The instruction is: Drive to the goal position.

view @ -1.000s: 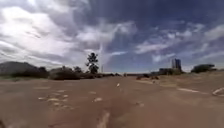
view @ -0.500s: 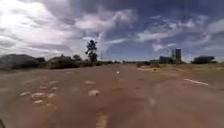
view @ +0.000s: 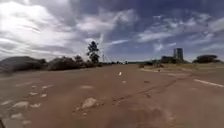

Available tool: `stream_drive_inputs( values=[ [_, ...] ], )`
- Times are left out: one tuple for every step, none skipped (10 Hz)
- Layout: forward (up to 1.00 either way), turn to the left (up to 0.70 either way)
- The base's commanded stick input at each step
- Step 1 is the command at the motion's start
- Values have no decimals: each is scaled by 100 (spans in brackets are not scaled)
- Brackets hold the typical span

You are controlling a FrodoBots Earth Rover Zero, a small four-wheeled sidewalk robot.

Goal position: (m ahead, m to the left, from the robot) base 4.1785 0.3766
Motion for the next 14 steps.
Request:
stream_drive_inputs(
  values=[
    [100, -24],
    [100, -16],
    [100, -8],
    [100, 0],
    [100, 0],
    [100, 0],
    [100, 0],
    [100, 0],
    [100, 0],
    [100, 0],
    [100, 0],
    [100, 0],
    [100, 0],
    [100, -11]
  ],
)
